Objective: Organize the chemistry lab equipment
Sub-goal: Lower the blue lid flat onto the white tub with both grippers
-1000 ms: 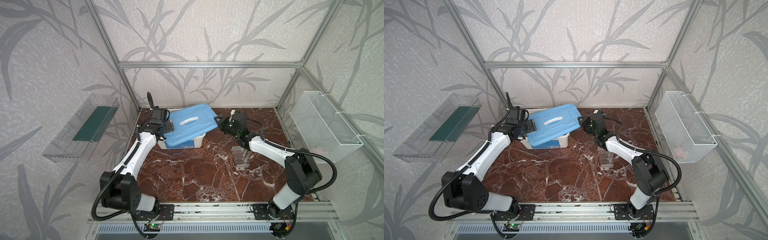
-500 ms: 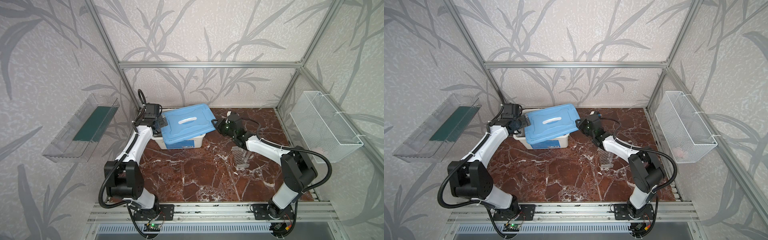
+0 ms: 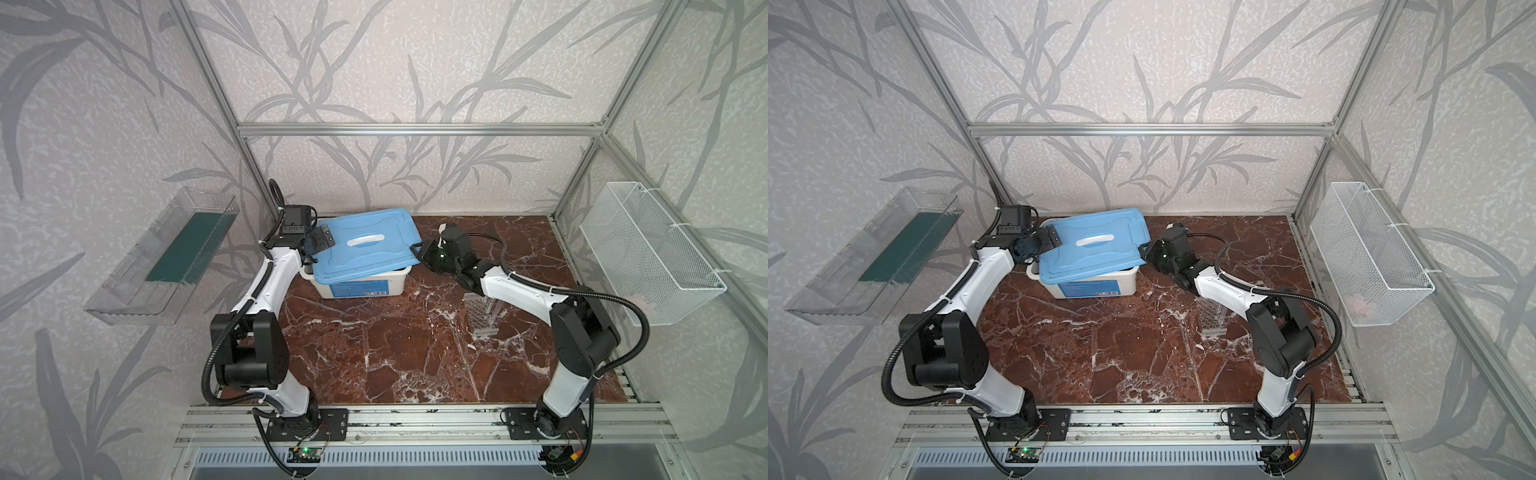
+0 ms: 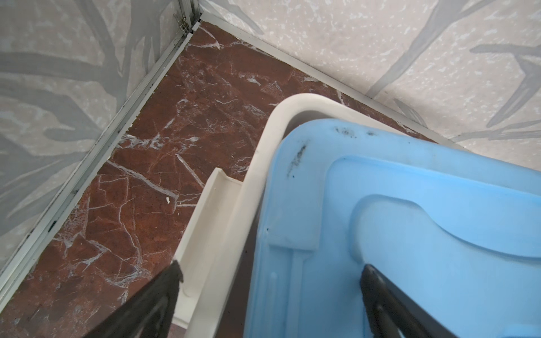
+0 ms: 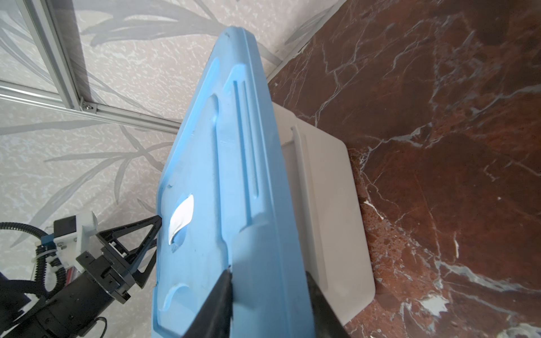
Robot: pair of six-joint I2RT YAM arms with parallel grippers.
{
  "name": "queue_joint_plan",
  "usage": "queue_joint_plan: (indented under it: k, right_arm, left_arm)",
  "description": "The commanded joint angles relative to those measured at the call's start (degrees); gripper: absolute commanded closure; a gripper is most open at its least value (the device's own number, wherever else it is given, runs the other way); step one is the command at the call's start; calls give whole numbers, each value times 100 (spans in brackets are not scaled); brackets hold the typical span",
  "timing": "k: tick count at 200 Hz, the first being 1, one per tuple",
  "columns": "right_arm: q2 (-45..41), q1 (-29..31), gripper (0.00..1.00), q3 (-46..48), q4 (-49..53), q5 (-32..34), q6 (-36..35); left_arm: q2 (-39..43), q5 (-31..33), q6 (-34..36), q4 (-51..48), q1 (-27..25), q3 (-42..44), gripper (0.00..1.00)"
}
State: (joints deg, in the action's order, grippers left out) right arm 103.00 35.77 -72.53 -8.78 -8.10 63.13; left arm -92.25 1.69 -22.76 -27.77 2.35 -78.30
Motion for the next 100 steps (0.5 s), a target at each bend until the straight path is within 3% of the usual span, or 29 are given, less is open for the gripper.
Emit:
queue_joint_plan:
  k: [1, 60, 100]
  right_arm:
    - [194, 227, 63, -210, 659, -231, -507]
    - [108, 431, 58, -335, 1203, -260, -929]
    - [63, 102, 51, -211, 1380, -583, -1197]
  left_arm:
    - [-91, -290, -65, -156, -32, -28, 6]
    - [33, -513, -116, -82, -19, 204, 10]
    - [127, -1344, -237, 262, -62, 525, 12]
